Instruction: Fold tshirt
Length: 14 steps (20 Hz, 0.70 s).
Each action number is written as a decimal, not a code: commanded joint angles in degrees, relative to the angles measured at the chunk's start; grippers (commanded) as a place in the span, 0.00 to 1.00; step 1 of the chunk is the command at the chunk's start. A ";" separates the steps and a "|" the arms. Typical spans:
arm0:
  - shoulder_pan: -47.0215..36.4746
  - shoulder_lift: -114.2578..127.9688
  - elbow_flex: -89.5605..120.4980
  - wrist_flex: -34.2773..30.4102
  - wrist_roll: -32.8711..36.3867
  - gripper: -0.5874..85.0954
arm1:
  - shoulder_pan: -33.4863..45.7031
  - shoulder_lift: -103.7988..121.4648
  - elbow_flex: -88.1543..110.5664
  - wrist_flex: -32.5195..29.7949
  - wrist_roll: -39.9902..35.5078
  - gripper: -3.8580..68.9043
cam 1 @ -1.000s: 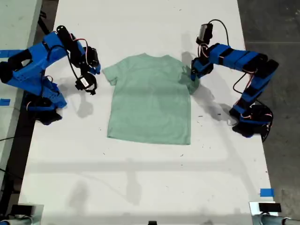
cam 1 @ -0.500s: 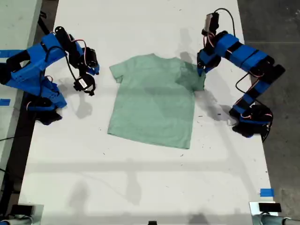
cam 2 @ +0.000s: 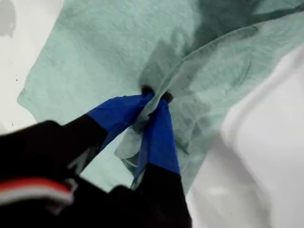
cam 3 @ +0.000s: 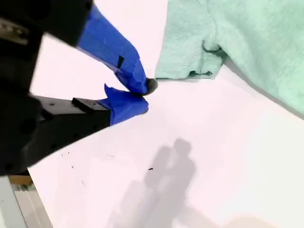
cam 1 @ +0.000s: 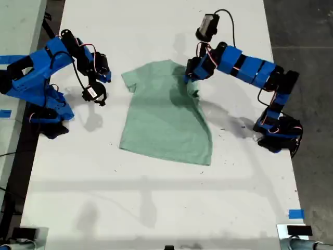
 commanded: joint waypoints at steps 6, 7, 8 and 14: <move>2.11 1.32 -0.53 -0.70 -1.05 0.01 | 1.05 -19.69 -10.20 -7.56 0.09 0.43; 2.11 1.32 -0.53 -0.70 -1.05 0.01 | 1.14 -19.60 -10.81 -5.89 -0.26 0.46; 2.11 1.32 -0.53 -0.70 -1.05 0.01 | 1.14 -18.37 -11.69 -3.78 -1.32 0.55; 2.55 1.32 -0.70 -0.97 -1.32 0.01 | 0.79 5.10 -11.69 13.18 -3.25 0.54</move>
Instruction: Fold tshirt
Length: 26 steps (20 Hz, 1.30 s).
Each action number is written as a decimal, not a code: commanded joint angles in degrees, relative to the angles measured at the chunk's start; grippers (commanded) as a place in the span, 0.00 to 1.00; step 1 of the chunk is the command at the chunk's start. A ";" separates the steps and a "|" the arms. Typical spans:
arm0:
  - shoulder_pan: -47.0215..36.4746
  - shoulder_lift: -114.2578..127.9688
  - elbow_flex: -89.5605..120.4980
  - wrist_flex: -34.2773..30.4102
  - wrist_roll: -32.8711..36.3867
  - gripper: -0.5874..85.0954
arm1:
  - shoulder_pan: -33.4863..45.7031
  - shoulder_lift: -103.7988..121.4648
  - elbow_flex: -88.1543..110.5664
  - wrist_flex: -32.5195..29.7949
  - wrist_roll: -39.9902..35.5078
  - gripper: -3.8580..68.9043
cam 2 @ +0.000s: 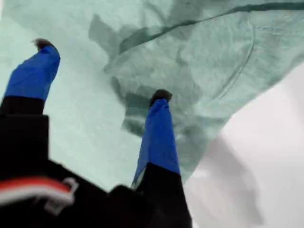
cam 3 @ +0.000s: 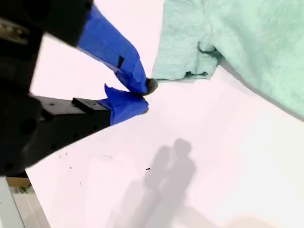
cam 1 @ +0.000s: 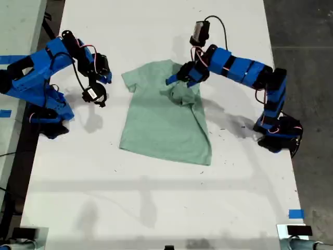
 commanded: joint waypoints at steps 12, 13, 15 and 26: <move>-4.39 -13.80 -13.89 0.44 6.24 0.38 | -1.76 44.65 28.92 5.71 2.55 0.51; -5.71 -15.91 -16.26 1.49 7.21 0.39 | -1.76 45.00 29.62 5.71 2.64 0.51; -8.09 -19.86 -19.60 2.02 9.40 0.39 | -1.76 46.05 30.59 5.63 2.90 0.51; -13.89 -47.46 -27.77 -9.58 15.73 0.40 | -1.49 53.88 38.76 5.27 4.31 0.50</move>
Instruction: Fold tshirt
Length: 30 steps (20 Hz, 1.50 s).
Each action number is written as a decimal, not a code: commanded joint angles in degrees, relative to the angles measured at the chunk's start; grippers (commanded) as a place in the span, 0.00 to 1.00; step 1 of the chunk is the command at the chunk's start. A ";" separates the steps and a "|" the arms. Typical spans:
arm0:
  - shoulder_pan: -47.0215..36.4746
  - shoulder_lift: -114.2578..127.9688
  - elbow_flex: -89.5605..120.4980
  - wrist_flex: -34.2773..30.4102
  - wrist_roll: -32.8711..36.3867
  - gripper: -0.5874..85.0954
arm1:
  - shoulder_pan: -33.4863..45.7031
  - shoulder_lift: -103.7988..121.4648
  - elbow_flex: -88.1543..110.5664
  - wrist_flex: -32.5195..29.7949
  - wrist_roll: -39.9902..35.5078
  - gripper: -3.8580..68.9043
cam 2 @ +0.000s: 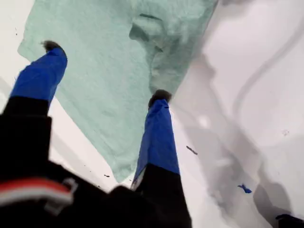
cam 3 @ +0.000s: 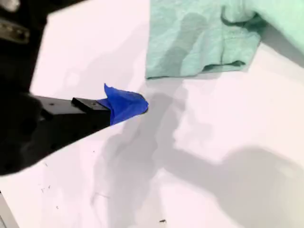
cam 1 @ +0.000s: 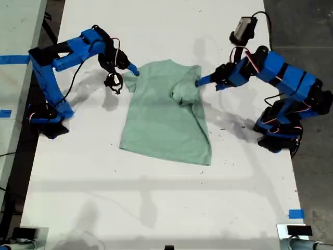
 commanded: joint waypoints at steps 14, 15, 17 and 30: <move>-0.97 -14.77 -16.96 3.43 -0.62 0.01 | -0.09 7.03 5.71 -3.96 1.23 0.47; -0.79 -13.10 -17.23 4.92 -0.79 0.01 | 0.00 7.03 5.89 -4.04 1.23 0.47; -1.14 -8.35 -17.23 8.88 -1.41 0.01 | 0.09 7.21 6.50 -4.13 1.23 0.46; 14.33 -11.78 -38.06 3.25 -0.70 0.01 | -0.09 9.14 9.23 -5.10 2.29 0.45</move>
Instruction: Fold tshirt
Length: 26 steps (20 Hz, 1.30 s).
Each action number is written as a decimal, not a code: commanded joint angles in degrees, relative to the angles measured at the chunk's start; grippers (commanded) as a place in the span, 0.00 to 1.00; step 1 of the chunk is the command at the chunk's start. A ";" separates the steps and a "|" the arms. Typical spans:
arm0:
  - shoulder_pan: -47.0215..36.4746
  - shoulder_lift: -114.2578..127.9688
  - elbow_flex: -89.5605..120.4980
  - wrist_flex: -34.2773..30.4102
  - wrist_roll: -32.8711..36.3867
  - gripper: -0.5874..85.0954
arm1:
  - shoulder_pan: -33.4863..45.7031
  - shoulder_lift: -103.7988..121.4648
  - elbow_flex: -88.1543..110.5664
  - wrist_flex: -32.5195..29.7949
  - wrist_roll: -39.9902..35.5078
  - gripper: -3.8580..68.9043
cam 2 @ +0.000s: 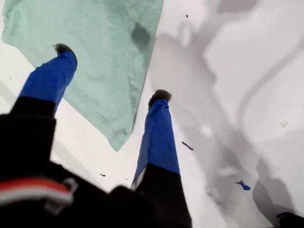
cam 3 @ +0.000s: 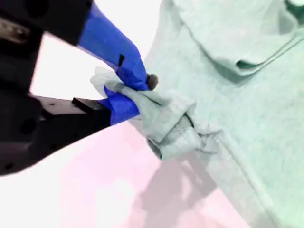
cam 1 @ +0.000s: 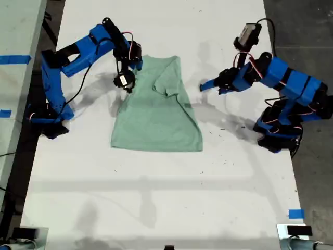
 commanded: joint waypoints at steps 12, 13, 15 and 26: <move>3.96 0.53 -8.09 3.43 4.22 0.39 | -0.62 4.92 2.11 -0.97 1.41 0.45; 3.34 4.48 -5.71 6.42 3.96 0.39 | -0.62 5.63 2.72 -0.70 1.49 0.45; 3.16 11.07 0.00 13.89 1.41 0.37 | -1.05 7.29 3.87 0.00 1.67 0.45; 27.51 50.54 55.11 7.91 -28.56 0.17 | -16.61 8.79 5.98 1.32 10.02 0.04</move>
